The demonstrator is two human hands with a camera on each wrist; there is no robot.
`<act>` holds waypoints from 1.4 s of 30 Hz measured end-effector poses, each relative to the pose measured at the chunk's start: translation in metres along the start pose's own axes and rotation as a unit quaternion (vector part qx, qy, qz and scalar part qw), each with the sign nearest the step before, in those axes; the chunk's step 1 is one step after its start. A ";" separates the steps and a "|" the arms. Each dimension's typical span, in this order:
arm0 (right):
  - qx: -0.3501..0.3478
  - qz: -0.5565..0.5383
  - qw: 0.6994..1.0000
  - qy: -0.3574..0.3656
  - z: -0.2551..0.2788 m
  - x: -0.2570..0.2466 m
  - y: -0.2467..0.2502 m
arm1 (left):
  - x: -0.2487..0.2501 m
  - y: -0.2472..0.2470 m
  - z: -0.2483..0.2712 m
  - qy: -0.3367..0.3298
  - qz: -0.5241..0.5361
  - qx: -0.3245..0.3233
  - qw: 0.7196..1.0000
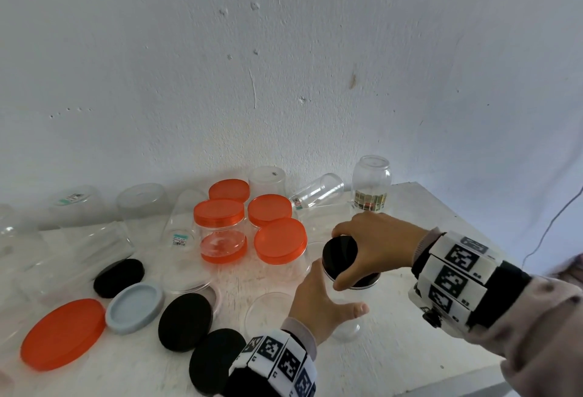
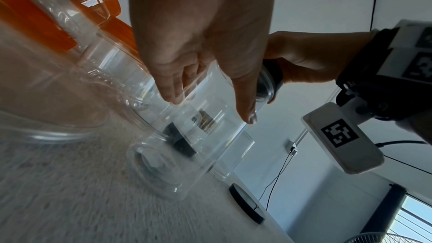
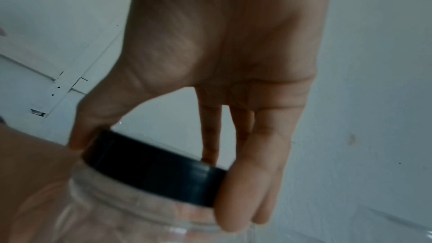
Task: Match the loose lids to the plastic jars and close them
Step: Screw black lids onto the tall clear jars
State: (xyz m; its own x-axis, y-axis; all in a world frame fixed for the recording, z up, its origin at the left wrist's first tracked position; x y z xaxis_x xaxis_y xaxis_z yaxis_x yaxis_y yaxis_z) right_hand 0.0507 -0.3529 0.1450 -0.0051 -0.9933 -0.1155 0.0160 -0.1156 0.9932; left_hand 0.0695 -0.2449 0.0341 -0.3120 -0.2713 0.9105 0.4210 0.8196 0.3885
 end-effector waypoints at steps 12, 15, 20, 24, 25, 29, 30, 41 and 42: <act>-0.031 -0.024 0.995 -0.088 0.008 0.001 -0.010 | -0.002 -0.002 0.002 -0.008 0.014 0.029 0.999; -0.086 -0.054 0.994 -0.027 0.005 -0.002 -0.003 | -0.001 -0.002 0.002 -0.014 -0.006 0.027 1.000; -0.059 -0.028 0.998 0.009 -0.001 -0.002 0.003 | -0.002 -0.003 0.002 -0.008 -0.013 0.023 1.000; -0.028 -0.018 0.999 0.014 -0.001 -0.003 0.003 | -0.003 -0.003 0.002 -0.009 -0.014 0.018 1.000; -0.019 -0.017 1.000 0.013 -0.001 -0.003 0.002 | -0.003 -0.003 0.002 -0.010 -0.012 0.020 1.000; 0.021 -0.010 0.999 -0.024 0.002 -0.003 0.000 | -0.003 -0.003 0.002 -0.006 0.007 0.023 1.000; 0.030 -0.006 0.999 -0.040 0.003 -0.003 -0.001 | -0.003 -0.004 0.002 -0.004 0.014 0.024 1.000; -0.097 -0.052 0.994 -0.008 0.002 0.001 0.000 | -0.006 -0.004 0.003 -0.018 -0.022 0.019 0.999; -0.089 -0.050 0.995 0.000 0.002 0.002 0.001 | -0.006 -0.004 0.003 -0.018 -0.023 0.018 0.999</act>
State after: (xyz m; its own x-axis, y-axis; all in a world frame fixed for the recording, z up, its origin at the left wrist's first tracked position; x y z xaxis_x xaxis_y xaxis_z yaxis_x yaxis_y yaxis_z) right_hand 0.0490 -0.3545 0.1455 -0.0153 -0.9766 -0.2144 0.1921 -0.2133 0.9579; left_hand 0.0675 -0.2450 0.0264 -0.3609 -0.2910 0.8860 0.3742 0.8250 0.4234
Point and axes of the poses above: each hand's wrist, its own z-axis away from the middle knuckle, its own y-axis out of the back of the hand, x = y × z, the point moved 4 cm from there along -z, towards the middle knuckle, and after that the axes turned 7 degrees about x, right-handed, at the moved point
